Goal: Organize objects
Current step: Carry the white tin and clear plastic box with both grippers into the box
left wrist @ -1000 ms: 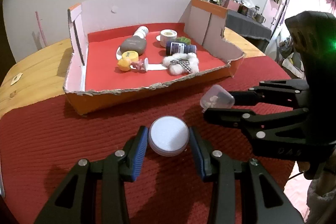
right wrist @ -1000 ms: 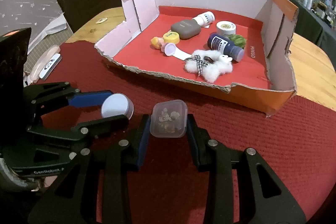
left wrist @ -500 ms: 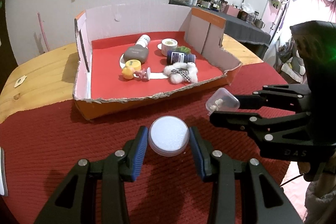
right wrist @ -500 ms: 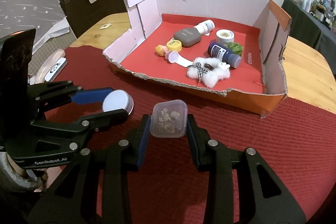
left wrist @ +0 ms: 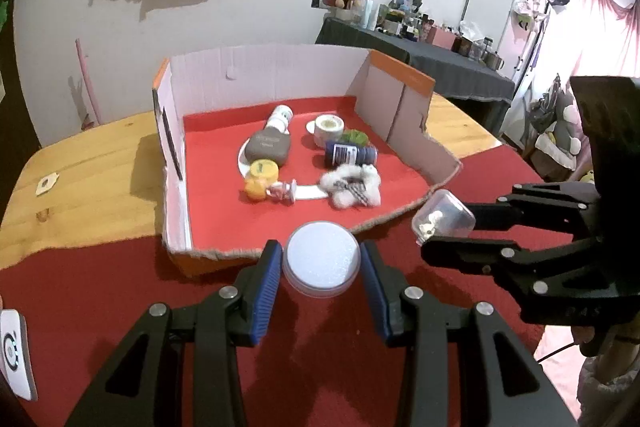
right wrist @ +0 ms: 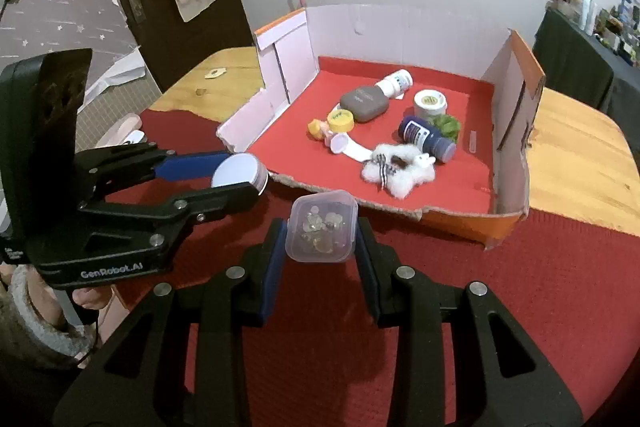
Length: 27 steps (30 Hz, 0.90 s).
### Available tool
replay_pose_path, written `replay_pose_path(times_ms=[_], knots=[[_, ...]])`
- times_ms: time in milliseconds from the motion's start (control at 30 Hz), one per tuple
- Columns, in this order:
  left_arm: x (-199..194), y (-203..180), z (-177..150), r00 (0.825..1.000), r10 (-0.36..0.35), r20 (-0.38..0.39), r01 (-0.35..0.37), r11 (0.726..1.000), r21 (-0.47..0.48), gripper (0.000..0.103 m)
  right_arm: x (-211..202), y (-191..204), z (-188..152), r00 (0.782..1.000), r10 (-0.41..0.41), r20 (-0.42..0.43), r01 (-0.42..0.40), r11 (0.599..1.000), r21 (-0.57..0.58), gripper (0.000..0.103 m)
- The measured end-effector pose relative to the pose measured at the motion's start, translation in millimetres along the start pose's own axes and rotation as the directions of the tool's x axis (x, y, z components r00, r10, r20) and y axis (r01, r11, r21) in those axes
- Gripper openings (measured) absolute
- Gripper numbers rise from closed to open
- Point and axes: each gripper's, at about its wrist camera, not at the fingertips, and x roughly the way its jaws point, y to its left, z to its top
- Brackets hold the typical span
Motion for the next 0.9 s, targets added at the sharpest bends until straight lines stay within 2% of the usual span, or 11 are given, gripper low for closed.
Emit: replay_pose_path(times_ms=[600, 900], knots=[[37.5, 20.6, 31.7, 0.999, -0.018, -0.052, 0.016, 0.999, -0.045, 0.042, 16.4, -35.7, 28.6, 1.0, -0.012, -0.013, 0.013, 0.999, 0.044, 0.033], [49.4, 31.0, 33.0, 0.997, -0.015, -0.08, 0.01, 0.998, -0.058, 0.042, 43.5, -35.6, 37.2, 0.997, 0.051, -0.052, -0.049, 0.998, 0.051, 0.033]])
